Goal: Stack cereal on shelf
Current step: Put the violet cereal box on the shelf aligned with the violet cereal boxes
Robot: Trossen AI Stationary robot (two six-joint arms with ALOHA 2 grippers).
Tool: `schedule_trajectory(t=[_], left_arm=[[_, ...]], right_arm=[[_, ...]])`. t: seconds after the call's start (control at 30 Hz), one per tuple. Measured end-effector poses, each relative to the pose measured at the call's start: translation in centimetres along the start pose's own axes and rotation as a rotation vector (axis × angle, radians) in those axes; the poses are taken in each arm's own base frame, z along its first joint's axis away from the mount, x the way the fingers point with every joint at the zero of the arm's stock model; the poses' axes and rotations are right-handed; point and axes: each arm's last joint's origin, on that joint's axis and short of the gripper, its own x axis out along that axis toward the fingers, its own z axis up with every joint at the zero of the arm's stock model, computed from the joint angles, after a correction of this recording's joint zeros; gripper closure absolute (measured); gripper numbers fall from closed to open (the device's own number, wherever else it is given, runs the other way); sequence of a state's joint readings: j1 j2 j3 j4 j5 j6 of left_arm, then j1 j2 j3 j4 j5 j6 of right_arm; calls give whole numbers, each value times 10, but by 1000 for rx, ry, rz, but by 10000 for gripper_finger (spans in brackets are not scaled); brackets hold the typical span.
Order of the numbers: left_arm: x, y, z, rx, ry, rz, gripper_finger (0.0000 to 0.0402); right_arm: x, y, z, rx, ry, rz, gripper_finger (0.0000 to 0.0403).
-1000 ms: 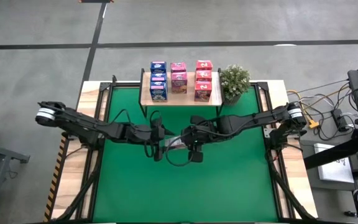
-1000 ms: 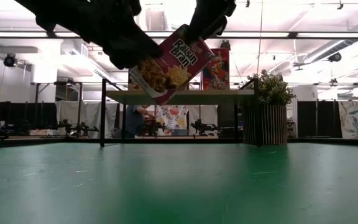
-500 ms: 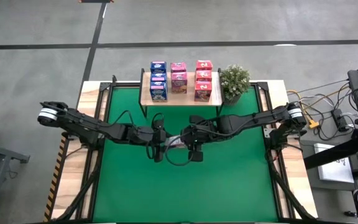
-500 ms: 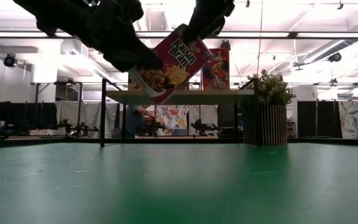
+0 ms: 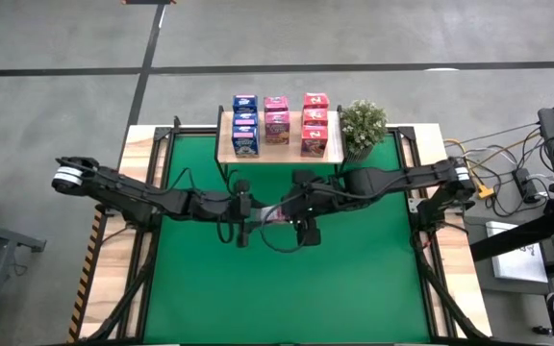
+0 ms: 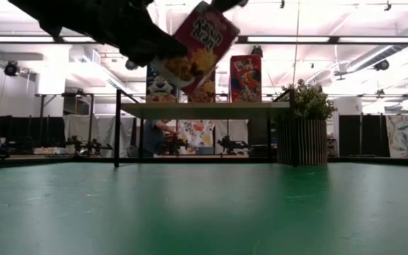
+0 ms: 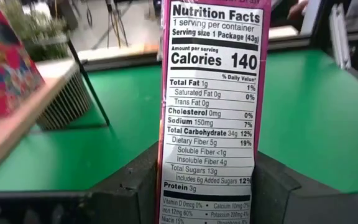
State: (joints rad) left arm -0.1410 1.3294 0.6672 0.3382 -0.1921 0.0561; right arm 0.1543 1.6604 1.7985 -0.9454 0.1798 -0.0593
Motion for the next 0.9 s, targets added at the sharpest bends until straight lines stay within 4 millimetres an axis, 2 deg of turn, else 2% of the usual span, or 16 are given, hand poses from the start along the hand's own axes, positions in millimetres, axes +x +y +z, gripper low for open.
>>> schedule_trajectory(t=[0.13, 0.33, 0.67, 0.9], left_arm=[[-8, 1, -3, 3, -89, 5, 240], [-22, 4, -9, -4, -204, 14, 240], [-27, 5, -5, -7, -265, 20, 240], [-27, 5, -4, -9, -273, 21, 240]], right_arm=[[-16, -3, 6, -28, -52, -8, 193], [-31, -6, 9, -30, -108, -13, 193], [-20, -5, 14, -42, -164, -20, 193], [-19, -6, 16, -47, -178, -71, 193]])
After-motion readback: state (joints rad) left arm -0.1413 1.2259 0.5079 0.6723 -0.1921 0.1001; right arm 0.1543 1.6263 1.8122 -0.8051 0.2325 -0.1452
